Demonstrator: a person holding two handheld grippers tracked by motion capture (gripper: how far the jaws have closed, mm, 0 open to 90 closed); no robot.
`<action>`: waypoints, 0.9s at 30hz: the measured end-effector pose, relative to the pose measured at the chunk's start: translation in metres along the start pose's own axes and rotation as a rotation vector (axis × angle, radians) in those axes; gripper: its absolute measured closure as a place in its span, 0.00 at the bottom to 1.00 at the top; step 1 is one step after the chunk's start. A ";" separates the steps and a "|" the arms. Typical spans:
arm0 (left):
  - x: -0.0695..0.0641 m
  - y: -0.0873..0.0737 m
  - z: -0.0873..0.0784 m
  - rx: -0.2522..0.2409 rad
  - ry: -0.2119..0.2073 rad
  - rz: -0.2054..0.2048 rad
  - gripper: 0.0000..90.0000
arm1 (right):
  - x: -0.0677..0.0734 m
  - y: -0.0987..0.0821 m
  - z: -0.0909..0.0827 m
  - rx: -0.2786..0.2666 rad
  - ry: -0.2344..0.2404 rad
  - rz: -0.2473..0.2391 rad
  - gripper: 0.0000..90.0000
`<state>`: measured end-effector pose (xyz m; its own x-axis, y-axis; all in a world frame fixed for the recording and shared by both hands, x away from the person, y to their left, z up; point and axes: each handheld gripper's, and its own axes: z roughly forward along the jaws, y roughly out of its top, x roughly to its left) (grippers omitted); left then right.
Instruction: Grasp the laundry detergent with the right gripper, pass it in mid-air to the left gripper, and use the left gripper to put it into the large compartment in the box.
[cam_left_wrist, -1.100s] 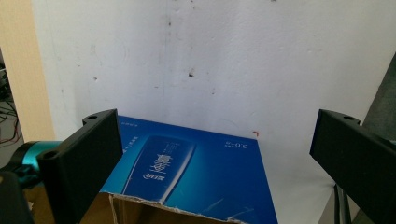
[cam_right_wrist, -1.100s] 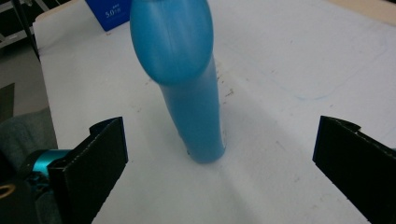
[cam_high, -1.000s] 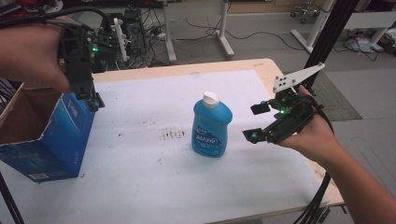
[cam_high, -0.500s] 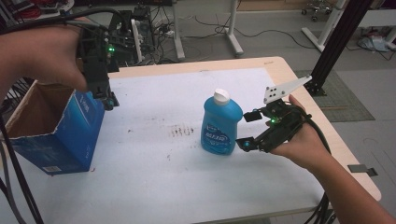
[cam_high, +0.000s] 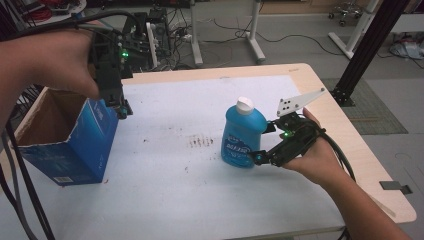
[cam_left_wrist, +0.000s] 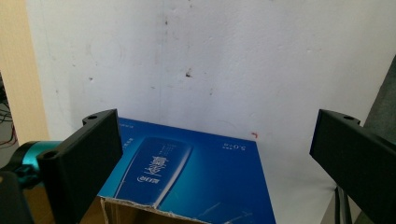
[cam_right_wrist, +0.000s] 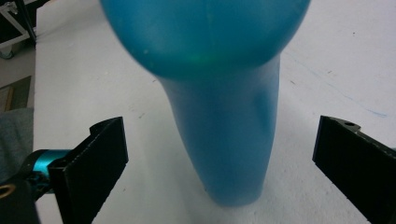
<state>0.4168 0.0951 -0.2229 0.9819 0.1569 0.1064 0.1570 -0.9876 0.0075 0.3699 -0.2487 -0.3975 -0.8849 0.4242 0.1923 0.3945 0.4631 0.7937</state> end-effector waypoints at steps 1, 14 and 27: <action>0.000 0.000 0.000 0.001 0.000 0.003 0.03 | 0.000 0.000 0.001 -0.002 0.002 0.000 0.02; 0.001 -0.006 -0.001 -0.004 0.003 -0.006 0.03 | -0.005 -0.003 0.023 -0.056 -0.021 0.008 0.03; 0.003 -0.004 0.000 -0.004 0.000 -0.008 0.03 | -0.006 -0.007 0.034 -0.103 -0.002 0.018 0.04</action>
<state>0.4191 0.0997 -0.2230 0.9806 0.1651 0.1059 0.1647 -0.9863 0.0122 0.3804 -0.2281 -0.4239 -0.8773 0.4333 0.2065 0.3832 0.3732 0.8449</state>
